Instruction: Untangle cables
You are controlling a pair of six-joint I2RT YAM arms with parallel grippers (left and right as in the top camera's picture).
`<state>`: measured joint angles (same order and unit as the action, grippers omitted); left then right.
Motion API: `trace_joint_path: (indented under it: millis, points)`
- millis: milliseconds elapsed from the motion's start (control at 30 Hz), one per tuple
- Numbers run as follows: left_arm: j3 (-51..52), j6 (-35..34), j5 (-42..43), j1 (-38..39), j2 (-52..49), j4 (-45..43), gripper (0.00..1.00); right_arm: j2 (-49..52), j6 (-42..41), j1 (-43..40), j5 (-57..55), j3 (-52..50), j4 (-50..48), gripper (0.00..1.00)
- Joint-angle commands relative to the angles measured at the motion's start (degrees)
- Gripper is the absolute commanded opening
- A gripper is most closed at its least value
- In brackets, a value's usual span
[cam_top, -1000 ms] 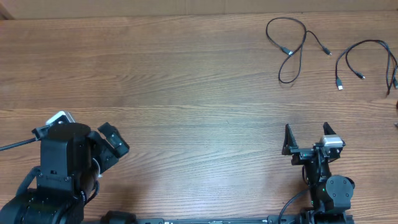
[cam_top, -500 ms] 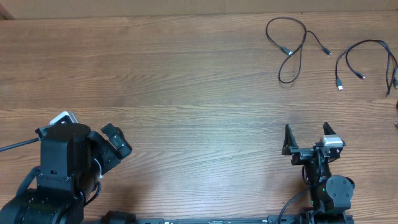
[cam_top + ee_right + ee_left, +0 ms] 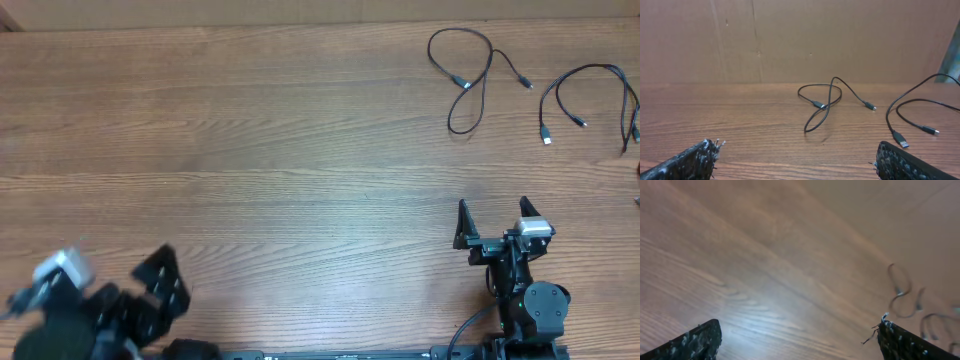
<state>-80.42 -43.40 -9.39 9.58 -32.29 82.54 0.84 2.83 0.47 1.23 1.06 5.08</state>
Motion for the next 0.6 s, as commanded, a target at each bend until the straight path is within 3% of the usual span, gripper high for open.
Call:
trace_joint_path:
  millis: [0,300,567]
  points:
    - [-0.7,-0.5,0.2,-1.3,6.4,0.0,1.00,-0.7,0.2,0.1,-0.3,-0.6,-0.3,1.00]
    - [-0.7,-0.5,0.2,-5.9,24.2,0.0,0.99,-0.7,0.2,0.1,-0.3,-0.6,-0.3,1.00]
    - [-0.7,-0.5,0.2,-8.4,31.3,2.6,1.00,-0.7,0.2,0.1,-0.3,-0.6,-0.3,1.00]
